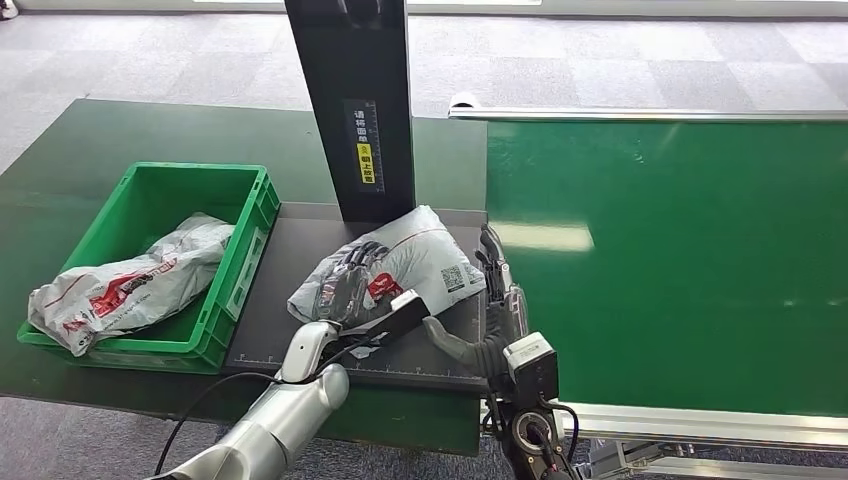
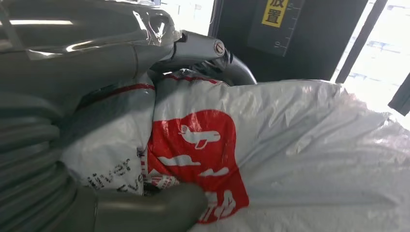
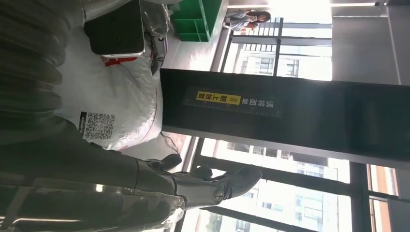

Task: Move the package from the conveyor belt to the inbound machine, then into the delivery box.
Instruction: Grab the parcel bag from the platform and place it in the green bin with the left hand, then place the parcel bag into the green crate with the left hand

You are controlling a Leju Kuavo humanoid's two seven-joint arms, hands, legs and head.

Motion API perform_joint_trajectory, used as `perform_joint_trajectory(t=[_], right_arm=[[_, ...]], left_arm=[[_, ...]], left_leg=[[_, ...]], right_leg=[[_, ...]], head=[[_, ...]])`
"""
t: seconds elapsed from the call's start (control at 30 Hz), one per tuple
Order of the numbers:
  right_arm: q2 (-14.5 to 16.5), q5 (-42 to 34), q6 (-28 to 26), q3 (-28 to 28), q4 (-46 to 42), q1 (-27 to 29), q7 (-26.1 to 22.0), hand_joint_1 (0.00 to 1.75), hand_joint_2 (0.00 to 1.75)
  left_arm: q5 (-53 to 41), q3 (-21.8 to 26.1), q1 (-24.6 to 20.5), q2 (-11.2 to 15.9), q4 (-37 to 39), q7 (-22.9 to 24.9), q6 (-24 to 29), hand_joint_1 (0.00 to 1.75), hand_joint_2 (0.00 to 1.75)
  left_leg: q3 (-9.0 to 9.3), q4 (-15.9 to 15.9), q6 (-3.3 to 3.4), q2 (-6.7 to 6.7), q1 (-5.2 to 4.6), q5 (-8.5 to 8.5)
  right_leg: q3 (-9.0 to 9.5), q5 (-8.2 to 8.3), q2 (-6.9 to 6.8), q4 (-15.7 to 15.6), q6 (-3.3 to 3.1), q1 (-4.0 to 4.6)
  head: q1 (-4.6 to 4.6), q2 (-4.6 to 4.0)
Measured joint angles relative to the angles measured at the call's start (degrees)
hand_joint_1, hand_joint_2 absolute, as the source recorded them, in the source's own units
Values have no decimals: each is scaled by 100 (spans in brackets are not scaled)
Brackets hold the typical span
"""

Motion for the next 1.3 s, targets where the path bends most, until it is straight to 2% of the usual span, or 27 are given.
perform_joint_trajectory(t=[0.1,0.2,0.33,0.43,0.57,0.8,0.9,0.97,1.03,1.17,1.23,1.3], right_arm=[[0,-15,30,-5,0,-3,13,0,175],[1,-17,32,-29,0,1,22,0,175],[0,-5,16,-87,0,16,46,0,175],[-2,13,-52,-147,0,56,60,0,175],[-9,18,-76,-206,0,81,60,0,175],[-9,24,-77,-242,0,98,60,0,175],[-11,22,-132,-251,0,105,59,0,175],[-19,5,-238,-270,-1,140,51,0,175],[-36,-26,-343,-315,-14,207,35,0,175],[-89,-70,-474,-416,-134,399,-4,0,175],[-116,-68,-512,-456,-250,530,-35,0,175],[-140,-55,-547,-485,-381,675,-71,0,175]], left_arm=[[-11,-58,-45,-1,58,-16,56,175,175],[156,-33,-50,-3,55,-253,262,175,175],[657,188,11,-11,-192,-918,564,175,175],[1002,435,223,-14,-856,-1322,478,175,175],[1043,604,421,-15,-1539,-1289,335,175,175],[1055,710,576,-15,-1960,-1300,351,175,175],[1417,748,667,-15,-2155,-1604,404,175,175],[1961,760,860,-16,-2707,-1922,415,175,175],[2367,745,1109,-5,-3648,-2015,411,175,175],[2203,753,1464,78,-5571,-1728,621,175,175],[1905,906,1529,176,-6256,-1463,690,175,175],[1573,1235,1471,339,-6611,-1121,696,175,175]], left_leg=[[9,0,1,-2,0,1],[11,0,4,-2,0,4],[9,1,4,2,0,6],[1,2,4,5,0,6],[-17,2,4,3,0,6],[-25,2,4,3,0,5],[-25,2,4,6,0,5],[-27,2,4,11,0,5],[-33,2,4,14,0,5],[-53,1,4,12,0,4],[-56,-1,4,10,0,4],[-55,-1,3,10,1,5]], right_leg=[[8,0,0,0,1,0],[9,3,0,0,4,0],[4,4,2,0,5,0],[-7,4,3,0,5,0],[-23,4,3,0,5,0],[-30,4,3,0,5,0],[-31,4,3,0,5,0],[-35,4,6,0,5,0],[-41,4,7,1,5,1],[-57,3,5,1,5,1],[-59,2,4,1,5,1],[-59,3,4,1,4,2]], head=[[0,0],[0,0],[0,0],[0,0],[-1,0],[0,0],[0,0],[0,0],[0,0],[-1,0],[0,0],[0,0]])
